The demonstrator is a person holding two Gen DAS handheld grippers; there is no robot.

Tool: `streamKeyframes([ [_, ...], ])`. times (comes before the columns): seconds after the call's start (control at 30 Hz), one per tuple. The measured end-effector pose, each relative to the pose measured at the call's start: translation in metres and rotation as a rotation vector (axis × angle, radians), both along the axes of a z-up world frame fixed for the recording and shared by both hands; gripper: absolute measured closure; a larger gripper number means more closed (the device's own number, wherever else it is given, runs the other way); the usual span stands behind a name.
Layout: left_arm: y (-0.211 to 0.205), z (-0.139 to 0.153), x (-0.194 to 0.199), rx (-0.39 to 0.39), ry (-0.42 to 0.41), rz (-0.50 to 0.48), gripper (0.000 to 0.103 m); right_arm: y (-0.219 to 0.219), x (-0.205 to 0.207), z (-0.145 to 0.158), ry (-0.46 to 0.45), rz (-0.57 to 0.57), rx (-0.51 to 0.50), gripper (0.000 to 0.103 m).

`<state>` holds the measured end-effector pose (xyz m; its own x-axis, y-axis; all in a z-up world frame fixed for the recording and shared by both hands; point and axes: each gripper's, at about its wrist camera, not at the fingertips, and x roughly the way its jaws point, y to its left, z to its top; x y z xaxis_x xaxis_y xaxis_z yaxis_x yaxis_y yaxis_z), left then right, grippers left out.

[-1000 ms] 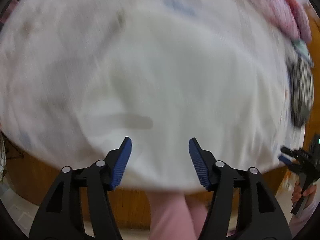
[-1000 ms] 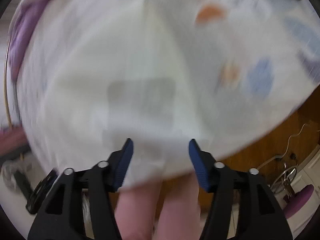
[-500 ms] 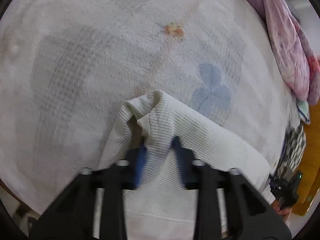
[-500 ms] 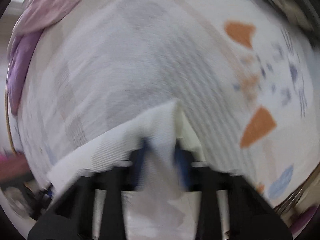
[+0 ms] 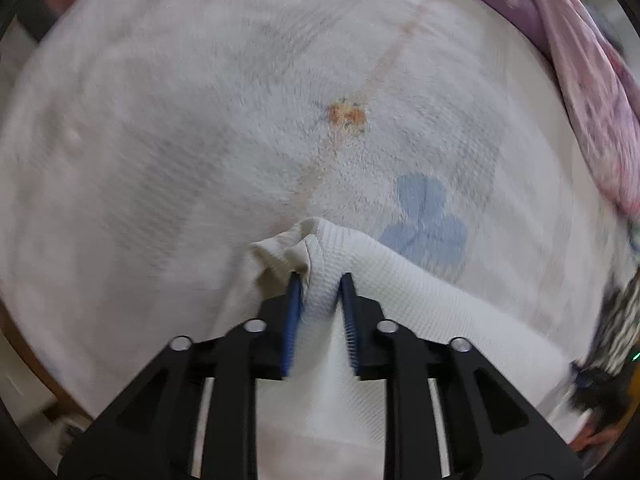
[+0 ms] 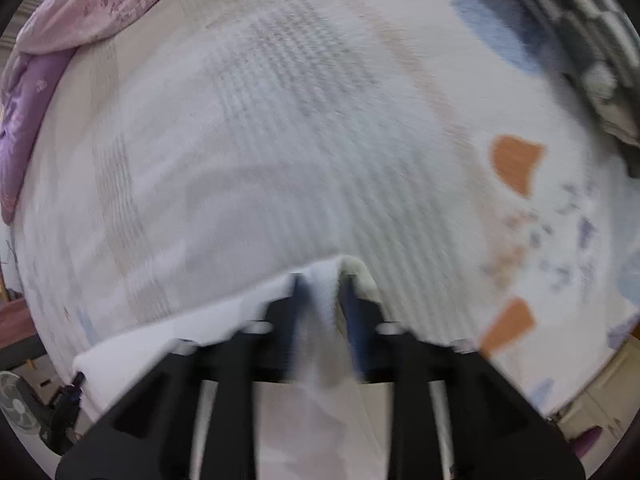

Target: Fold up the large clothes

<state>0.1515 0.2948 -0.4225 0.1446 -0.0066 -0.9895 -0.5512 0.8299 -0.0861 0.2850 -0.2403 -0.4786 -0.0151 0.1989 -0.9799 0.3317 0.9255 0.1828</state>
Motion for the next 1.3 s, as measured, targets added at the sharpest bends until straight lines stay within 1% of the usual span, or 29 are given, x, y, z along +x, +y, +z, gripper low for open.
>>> streamKeyframes([
  [0.03, -0.004, 0.009, -0.007, 0.031, 0.007, -0.031, 0.051, -0.004, -0.012, 0.012, -0.020, 0.001, 0.000, 0.049],
  [0.07, -0.007, 0.015, -0.016, 0.053, 0.013, -0.052, 0.047, -0.006, -0.026, 0.021, -0.033, 0.005, -0.005, 0.048],
  [0.1, -0.012, 0.022, -0.031, 0.088, 0.031, -0.082, 0.047, -0.006, -0.041, 0.029, -0.033, 0.018, -0.010, 0.049],
  [0.17, -0.021, 0.024, -0.056, 0.089, 0.063, -0.117, 0.048, -0.002, -0.073, 0.039, -0.047, 0.057, -0.005, 0.049],
  [0.2, -0.026, 0.021, -0.064, 0.066, 0.071, -0.131, 0.056, 0.004, -0.094, 0.040, -0.067, 0.086, 0.023, 0.053],
  [0.23, -0.035, 0.008, -0.081, 0.001, 0.093, -0.158, 0.077, 0.011, -0.105, 0.036, -0.072, 0.107, 0.055, 0.069],
  [0.27, -0.041, -0.006, -0.093, -0.043, 0.136, -0.178, 0.087, 0.018, -0.124, 0.023, -0.048, 0.138, 0.111, 0.087],
  [0.3, -0.050, -0.027, -0.106, -0.078, 0.199, -0.201, 0.101, 0.023, -0.138, 0.007, 0.001, 0.164, 0.119, 0.092],
  [0.33, -0.057, -0.043, -0.118, -0.084, 0.241, -0.218, 0.102, 0.029, -0.161, -0.021, 0.091, 0.192, 0.084, 0.097],
  [0.37, -0.063, -0.059, -0.134, -0.082, 0.287, -0.234, 0.103, 0.028, -0.175, -0.035, 0.127, 0.183, 0.074, 0.103],
  [0.4, -0.066, -0.067, -0.148, -0.083, 0.296, -0.235, 0.103, 0.025, -0.196, -0.048, 0.167, 0.140, 0.092, 0.103],
  [0.47, -0.066, -0.063, -0.165, -0.089, 0.253, -0.209, 0.103, 0.020, -0.219, -0.045, 0.174, 0.095, 0.111, 0.103],
  [0.57, -0.060, -0.059, -0.166, -0.116, 0.278, -0.182, 0.102, 0.017, -0.229, -0.041, 0.185, 0.098, 0.093, 0.103],
  [0.6, -0.060, -0.057, -0.163, -0.114, 0.291, -0.184, 0.102, 0.016, -0.227, -0.041, 0.214, 0.075, 0.084, 0.103],
  [0.63, -0.061, -0.047, -0.153, -0.084, 0.296, -0.205, 0.102, 0.023, -0.219, -0.040, 0.238, 0.067, 0.068, 0.101],
  [0.67, -0.064, -0.034, -0.143, -0.053, 0.261, -0.236, 0.102, 0.027, -0.207, -0.024, 0.211, 0.082, 0.056, 0.101],
  [0.7, -0.069, -0.012, -0.126, -0.021, 0.175, -0.287, 0.101, 0.036, -0.191, -0.001, 0.118, 0.123, 0.069, 0.101],
  [0.8, -0.082, 0.023, -0.074, -0.006, -0.001, -0.349, 0.101, 0.078, -0.137, 0.049, -0.098, 0.294, 0.031, 0.101],
  [0.9, -0.095, 0.022, -0.013, -0.025, -0.107, -0.377, 0.101, 0.128, -0.078, 0.057, -0.197, 0.370, 0.105, 0.101],
  [0.97, -0.105, 0.006, 0.021, -0.008, -0.088, -0.388, 0.102, 0.168, -0.047, 0.053, -0.245, 0.406, 0.177, 0.101],
  [1.0, -0.110, -0.009, 0.037, -0.010, -0.054, -0.383, 0.102, 0.184, -0.036, 0.045, -0.235, 0.422, 0.204, 0.101],
  [1.03, -0.116, -0.032, 0.051, -0.049, -0.004, -0.375, 0.103, 0.204, -0.026, 0.028, -0.198, 0.447, 0.210, 0.101],
  [1.07, -0.122, -0.053, 0.059, -0.039, 0.044, -0.373, 0.103, 0.218, -0.024, 0.013, -0.165, 0.471, 0.189, 0.102],
  [1.1, -0.128, -0.063, 0.063, 0.000, 0.041, -0.396, 0.102, 0.231, -0.024, -0.014, -0.111, 0.515, 0.122, 0.103],
  [1.13, -0.132, -0.062, 0.064, 0.029, 0.034, -0.422, 0.102, 0.235, -0.027, -0.035, -0.111, 0.544, 0.104, 0.103],
  [1.17, -0.135, -0.059, 0.064, 0.045, 0.042, -0.452, 0.102, 0.230, -0.028, -0.037, -0.140, 0.545, 0.129, 0.103],
  [1.2, -0.134, -0.055, 0.063, 0.041, 0.043, -0.467, 0.101, 0.221, -0.027, -0.035, -0.141, 0.527, 0.174, 0.103],
  [1.23, -0.128, -0.051, 0.059, 0.022, 0.048, -0.473, 0.101, 0.210, -0.023, -0.030, -0.119, 0.496, 0.180, 0.103],
  [1.3, -0.105, -0.043, 0.050, 0.021, 0.048, -0.454, 0.101, 0.179, -0.021, -0.017, -0.138, 0.483, 0.120, 0.103],
])
